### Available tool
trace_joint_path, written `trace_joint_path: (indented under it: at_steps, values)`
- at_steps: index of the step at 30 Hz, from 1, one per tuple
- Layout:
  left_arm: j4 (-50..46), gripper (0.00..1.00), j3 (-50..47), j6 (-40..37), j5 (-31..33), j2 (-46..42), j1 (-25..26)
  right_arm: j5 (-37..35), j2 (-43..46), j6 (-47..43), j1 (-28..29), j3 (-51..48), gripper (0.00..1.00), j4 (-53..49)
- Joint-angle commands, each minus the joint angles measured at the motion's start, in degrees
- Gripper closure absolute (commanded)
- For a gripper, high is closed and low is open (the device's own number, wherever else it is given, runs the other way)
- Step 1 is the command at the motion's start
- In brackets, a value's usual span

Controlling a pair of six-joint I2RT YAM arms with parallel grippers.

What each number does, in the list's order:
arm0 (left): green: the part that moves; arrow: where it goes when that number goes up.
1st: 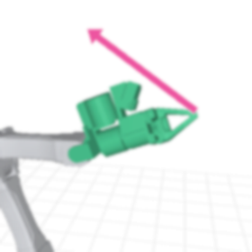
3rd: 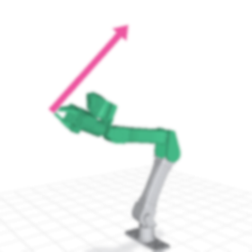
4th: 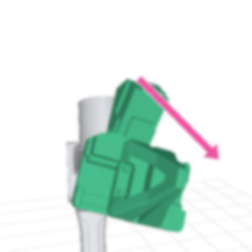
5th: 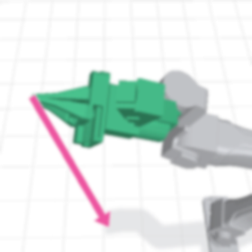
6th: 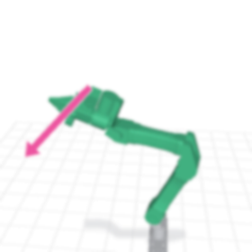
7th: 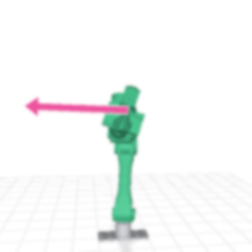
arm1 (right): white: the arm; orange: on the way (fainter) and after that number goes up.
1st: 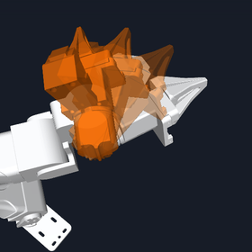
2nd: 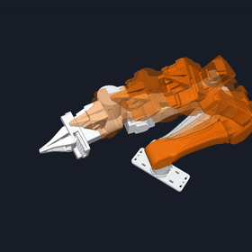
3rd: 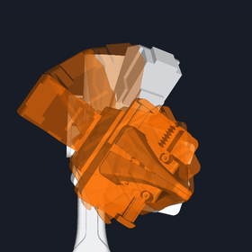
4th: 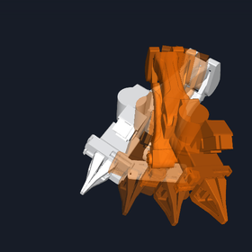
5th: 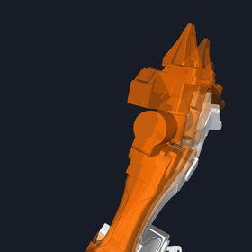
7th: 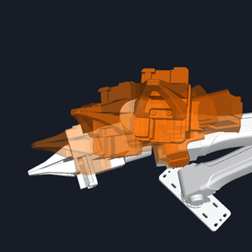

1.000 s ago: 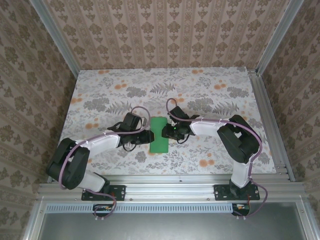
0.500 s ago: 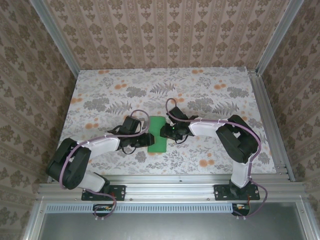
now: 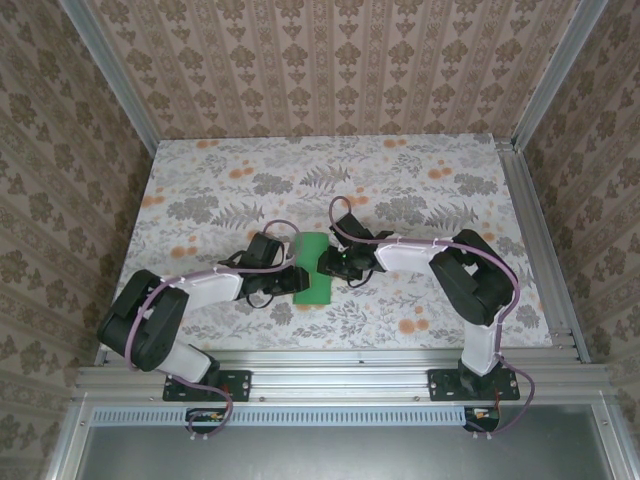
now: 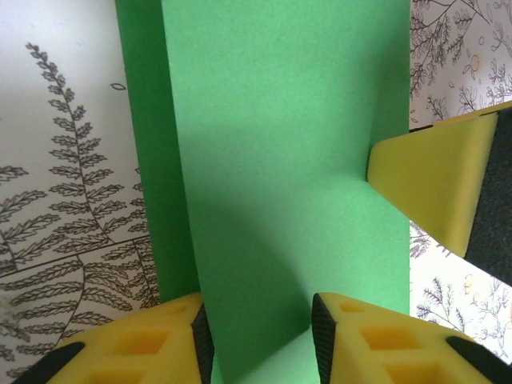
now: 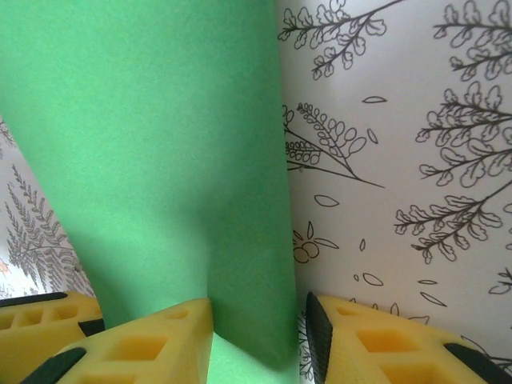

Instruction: Fold a paper plane with a square sheet of paper (pick it up from the middle)

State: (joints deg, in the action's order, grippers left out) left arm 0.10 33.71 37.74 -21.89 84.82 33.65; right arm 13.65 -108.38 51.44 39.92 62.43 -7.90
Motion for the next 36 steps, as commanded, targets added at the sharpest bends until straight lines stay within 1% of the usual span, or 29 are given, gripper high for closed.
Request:
trace_joint_path:
  at_steps: [1, 8, 12, 21, 29, 33, 36]
  values:
    - [0.1, 0.66, 0.3, 0.0, -0.7, 0.2, -0.1, 0.4, -2.2, 1.0, 1.0, 1.1, 0.6, -0.4]
    - [-3.0, 0.76, 0.9, -1.2, 0.9, -0.3, -0.4, -1.3, -1.7, -0.9, 1.0, 1.7, 0.6, -3.3]
    - [-5.9, 0.85, 2.1, -2.7, 2.2, -0.3, -0.7, -1.6, -1.4, -1.6, 1.0, 2.2, 0.59, -4.1]
    - [-9.9, 0.9, 4.0, -4.8, 3.6, -0.6, -1.2, -2.7, -1.0, -3.6, 1.0, 3.0, 0.57, -6.3]
    - [-12.4, 0.9, 5.9, -6.2, 4.0, -0.9, -1.8, -4.7, -1.0, -6.3, 1.0, 4.4, 0.57, -9.9]
    - [-13.3, 0.9, 6.6, -7.1, 4.0, -0.8, -2.4, -4.5, -1.1, -6.7, 1.0, 4.8, 0.57, -9.9]
    - [-13.7, 0.9, 6.7, -7.6, 3.8, -0.8, -3.2, -3.0, -0.4, -6.2, 1.0, 4.4, 0.57, -8.0]
